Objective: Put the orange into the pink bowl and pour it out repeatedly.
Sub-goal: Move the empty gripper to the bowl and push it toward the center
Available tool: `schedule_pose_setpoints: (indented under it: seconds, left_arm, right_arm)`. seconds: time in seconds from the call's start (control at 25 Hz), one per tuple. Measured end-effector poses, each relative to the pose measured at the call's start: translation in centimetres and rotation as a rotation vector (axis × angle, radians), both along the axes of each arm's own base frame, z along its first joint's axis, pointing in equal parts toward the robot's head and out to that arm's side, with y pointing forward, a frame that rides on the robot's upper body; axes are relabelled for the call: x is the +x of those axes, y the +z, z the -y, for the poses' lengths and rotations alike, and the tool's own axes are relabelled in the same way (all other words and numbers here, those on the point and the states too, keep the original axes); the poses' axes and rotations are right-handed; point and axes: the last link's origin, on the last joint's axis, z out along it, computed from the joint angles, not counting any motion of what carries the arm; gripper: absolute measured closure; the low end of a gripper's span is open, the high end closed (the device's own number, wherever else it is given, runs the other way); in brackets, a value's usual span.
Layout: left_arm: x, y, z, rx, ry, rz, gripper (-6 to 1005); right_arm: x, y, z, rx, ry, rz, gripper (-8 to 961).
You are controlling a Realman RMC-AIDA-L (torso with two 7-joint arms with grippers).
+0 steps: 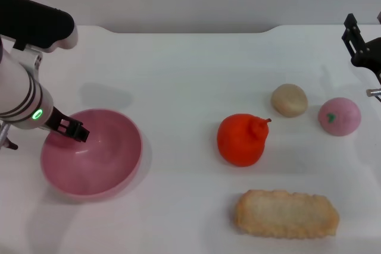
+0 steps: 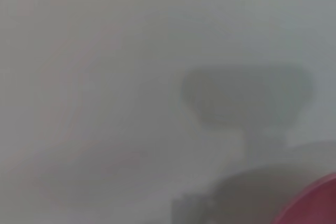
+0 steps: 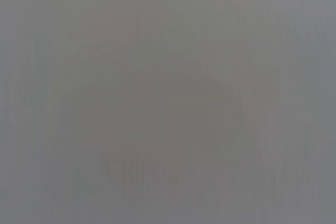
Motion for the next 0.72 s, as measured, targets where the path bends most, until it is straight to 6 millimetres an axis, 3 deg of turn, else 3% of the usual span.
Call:
schedule_pose_setpoints:
  seconds: [0.72]
  left_arm:
    - [-0.17,-0.61,0.07,-0.032,0.028,0.006,241]
  right_arm:
    - [0.09,0.21,-0.06,0.007,-0.003,-0.001,365]
